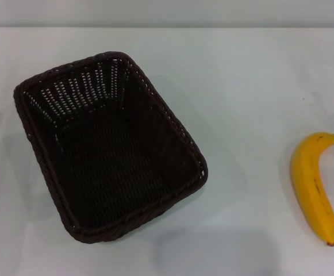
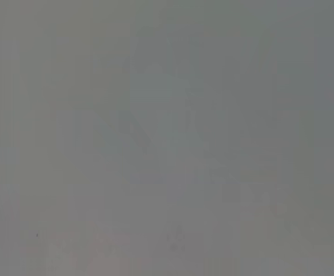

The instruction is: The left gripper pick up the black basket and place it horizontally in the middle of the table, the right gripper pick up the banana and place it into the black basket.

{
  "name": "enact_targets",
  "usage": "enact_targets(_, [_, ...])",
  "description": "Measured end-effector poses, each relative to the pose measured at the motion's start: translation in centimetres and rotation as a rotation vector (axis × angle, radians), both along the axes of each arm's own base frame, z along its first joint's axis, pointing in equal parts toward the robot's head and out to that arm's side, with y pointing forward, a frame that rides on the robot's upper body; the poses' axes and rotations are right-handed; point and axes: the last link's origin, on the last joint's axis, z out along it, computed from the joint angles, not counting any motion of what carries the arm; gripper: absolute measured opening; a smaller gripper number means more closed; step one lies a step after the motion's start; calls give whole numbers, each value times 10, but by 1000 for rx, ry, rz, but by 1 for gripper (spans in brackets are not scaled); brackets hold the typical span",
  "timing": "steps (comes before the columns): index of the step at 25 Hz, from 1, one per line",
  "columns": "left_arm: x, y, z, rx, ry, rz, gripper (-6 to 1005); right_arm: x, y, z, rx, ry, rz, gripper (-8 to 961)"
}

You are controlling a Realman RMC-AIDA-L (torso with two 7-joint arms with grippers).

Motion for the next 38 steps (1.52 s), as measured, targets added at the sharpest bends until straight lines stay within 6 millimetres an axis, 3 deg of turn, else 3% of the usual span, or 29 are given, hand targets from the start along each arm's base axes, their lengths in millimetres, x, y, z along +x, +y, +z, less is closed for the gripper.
enact_targets(26, [1,6,8,20,-39,-20,863,1,-1,2,7,-1,3,857])
enact_targets(31, [1,23,30,-28,-154,-87,863,0,0,2,7,-2,8,857])
enact_targets(38, [21,69,71,-367,-172,-185,862,-4,3,3,8,-3,19,857])
